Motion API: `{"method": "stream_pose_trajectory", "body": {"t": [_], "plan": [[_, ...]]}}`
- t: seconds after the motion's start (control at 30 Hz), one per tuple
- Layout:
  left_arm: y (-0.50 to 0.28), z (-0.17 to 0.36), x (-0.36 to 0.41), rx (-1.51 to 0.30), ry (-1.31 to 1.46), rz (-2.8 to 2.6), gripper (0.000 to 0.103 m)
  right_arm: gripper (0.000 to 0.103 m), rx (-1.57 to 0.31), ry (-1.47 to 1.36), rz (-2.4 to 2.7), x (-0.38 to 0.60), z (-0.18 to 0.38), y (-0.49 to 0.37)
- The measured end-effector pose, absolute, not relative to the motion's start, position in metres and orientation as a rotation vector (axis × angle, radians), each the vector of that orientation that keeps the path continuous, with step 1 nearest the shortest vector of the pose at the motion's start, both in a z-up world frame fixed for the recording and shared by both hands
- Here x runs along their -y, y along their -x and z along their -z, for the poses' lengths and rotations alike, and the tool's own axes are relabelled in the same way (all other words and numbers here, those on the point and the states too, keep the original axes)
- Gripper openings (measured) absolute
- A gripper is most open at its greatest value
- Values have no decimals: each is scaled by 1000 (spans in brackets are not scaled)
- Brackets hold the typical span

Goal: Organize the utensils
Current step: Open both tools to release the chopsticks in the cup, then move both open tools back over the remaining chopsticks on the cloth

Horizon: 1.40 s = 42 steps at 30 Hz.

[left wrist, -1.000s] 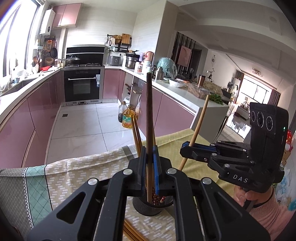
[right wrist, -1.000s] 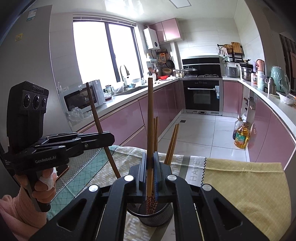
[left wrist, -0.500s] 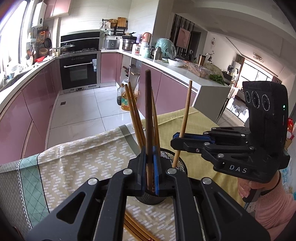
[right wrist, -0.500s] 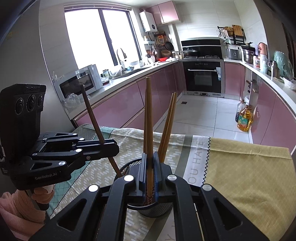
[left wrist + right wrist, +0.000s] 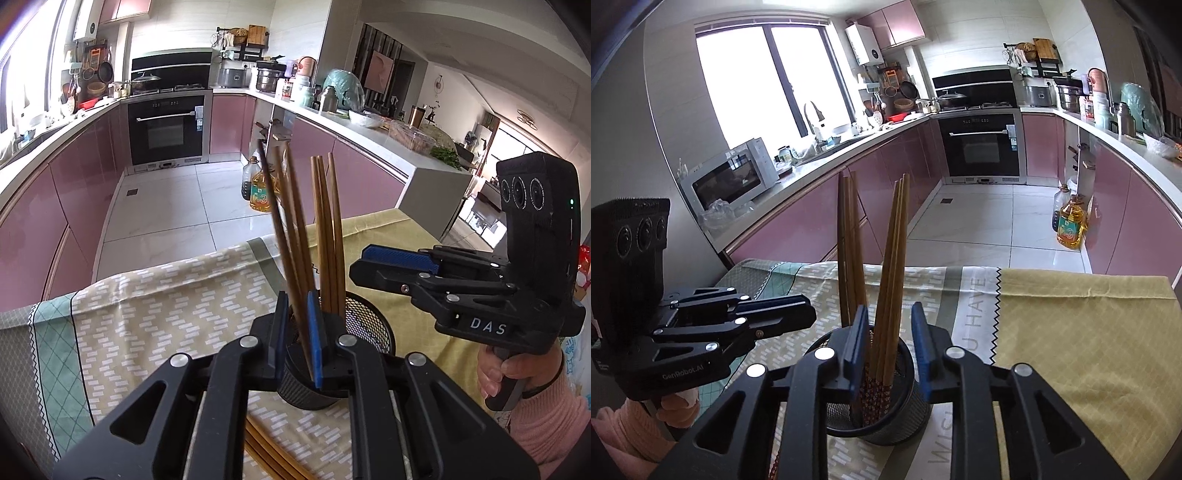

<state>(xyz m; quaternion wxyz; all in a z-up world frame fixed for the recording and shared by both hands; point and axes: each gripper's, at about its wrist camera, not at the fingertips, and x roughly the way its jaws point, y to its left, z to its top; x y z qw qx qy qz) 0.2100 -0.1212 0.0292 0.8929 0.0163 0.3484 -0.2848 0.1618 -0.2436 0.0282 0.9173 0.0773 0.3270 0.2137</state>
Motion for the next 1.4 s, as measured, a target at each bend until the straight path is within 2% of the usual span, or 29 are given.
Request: {"method": "stream_pose_trajectory", "body": {"t": [0.07,0.17,0.23,0.33,0.4,0.53,0.6,0.77,1.07,1.1,1.17,1.4], "plan": [[-208,-28,118,-717,-29,589,13,30,-670,-156,-444,243,-28,-160],[-204,-27,111,-697,-17,570,23,37,-658,-154,-442,242,-30,-155],[-196,-28,104,-670,-21,549,25,39,-641,-143,-442,241,-33,-148],[-183,-29,92,-626,-15,519,38,46,-600,-120,-460,237,-39,-133],[-172,-29,84,-602,-17,497,55,48,-573,-106,-486,235,-43,-121],[-155,-21,64,-575,-19,421,66,51,-543,-89,-544,228,-48,-99],[-150,-15,57,-573,-22,386,81,52,-541,-81,-583,223,-45,-88],[-133,4,36,-581,-53,301,93,55,-612,-45,-627,203,-21,-74],[-118,40,25,-647,-98,229,93,56,-809,-19,-595,169,42,-82],[-118,44,25,-659,-99,222,93,57,-817,-10,-587,166,45,-83],[-117,51,25,-683,-100,216,93,64,-830,-13,-573,163,50,-82],[-120,73,25,-759,-84,211,89,65,-846,-6,-522,165,62,-75]]}}
